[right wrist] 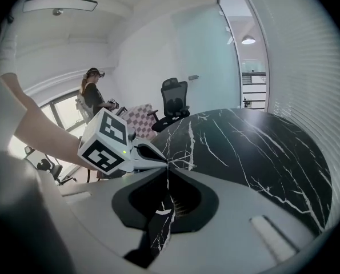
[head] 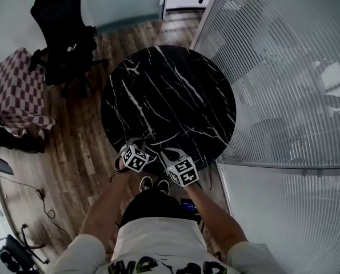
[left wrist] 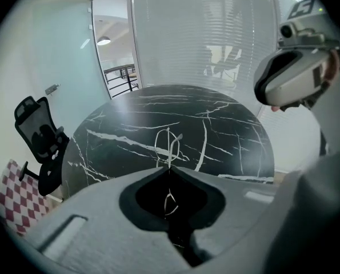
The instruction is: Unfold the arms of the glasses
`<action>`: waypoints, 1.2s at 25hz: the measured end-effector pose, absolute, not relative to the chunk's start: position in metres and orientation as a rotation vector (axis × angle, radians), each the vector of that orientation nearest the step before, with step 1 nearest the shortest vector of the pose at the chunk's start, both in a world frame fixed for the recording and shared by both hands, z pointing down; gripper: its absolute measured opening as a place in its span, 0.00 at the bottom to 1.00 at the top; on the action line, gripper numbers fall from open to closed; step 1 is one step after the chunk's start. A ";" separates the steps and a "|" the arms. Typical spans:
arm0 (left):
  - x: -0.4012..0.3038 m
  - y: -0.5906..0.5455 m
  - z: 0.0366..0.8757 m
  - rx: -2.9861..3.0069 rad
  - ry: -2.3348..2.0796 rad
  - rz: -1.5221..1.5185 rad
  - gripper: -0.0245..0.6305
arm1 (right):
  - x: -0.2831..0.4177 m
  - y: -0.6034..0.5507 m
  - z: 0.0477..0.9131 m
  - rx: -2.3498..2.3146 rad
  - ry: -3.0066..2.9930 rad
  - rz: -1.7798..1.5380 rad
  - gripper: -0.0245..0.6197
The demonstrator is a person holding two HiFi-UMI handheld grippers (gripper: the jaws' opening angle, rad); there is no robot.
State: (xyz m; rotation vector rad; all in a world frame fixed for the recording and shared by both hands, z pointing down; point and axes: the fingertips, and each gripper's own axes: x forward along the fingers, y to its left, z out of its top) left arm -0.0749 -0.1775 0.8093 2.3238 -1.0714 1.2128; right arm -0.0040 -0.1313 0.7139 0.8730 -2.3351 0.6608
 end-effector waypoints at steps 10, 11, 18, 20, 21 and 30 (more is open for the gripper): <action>-0.047 -0.171 0.714 2.515 -1.138 1.139 0.05 | -0.006 -0.134 0.671 0.931 -2.425 0.787 0.06; -0.043 -0.169 0.702 2.544 -1.146 1.142 0.05 | -0.007 -0.134 0.664 0.940 -2.440 0.829 0.07; -0.029 -0.155 0.634 2.696 -1.243 1.214 0.05 | -0.007 -0.139 0.612 1.021 -2.539 1.210 0.15; -0.028 -0.150 0.619 2.726 -1.280 1.245 0.05 | -0.006 -0.141 0.596 1.032 -2.571 1.296 0.15; -0.027 -0.147 0.613 2.740 -1.295 1.262 0.05 | -0.007 -0.141 0.588 1.032 -2.585 1.333 0.16; -0.021 -0.126 0.579 2.825 -1.394 1.398 0.06 | -0.014 -0.139 0.562 0.997 -2.606 1.673 0.18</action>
